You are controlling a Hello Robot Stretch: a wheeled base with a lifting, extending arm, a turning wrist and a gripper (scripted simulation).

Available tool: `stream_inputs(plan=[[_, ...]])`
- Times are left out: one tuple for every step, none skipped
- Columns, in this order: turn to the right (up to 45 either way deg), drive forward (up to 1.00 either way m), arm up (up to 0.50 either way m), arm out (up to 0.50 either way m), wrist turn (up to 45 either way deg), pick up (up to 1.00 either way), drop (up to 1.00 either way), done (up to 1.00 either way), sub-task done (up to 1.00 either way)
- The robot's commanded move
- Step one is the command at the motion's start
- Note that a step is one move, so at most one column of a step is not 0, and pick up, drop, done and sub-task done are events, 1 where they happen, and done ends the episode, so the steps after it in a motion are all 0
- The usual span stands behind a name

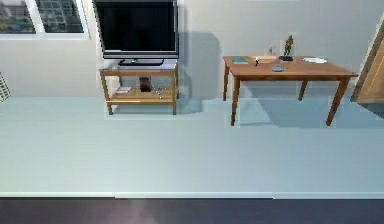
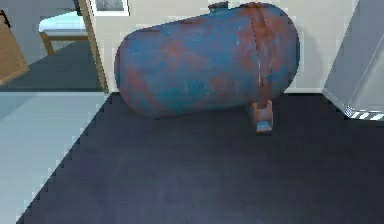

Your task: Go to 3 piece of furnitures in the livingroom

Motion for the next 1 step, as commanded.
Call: stream_inputs(plan=[[0.0,1.00,0.00,0.00,0.0,0.00,0.00,0.00,0.00]])
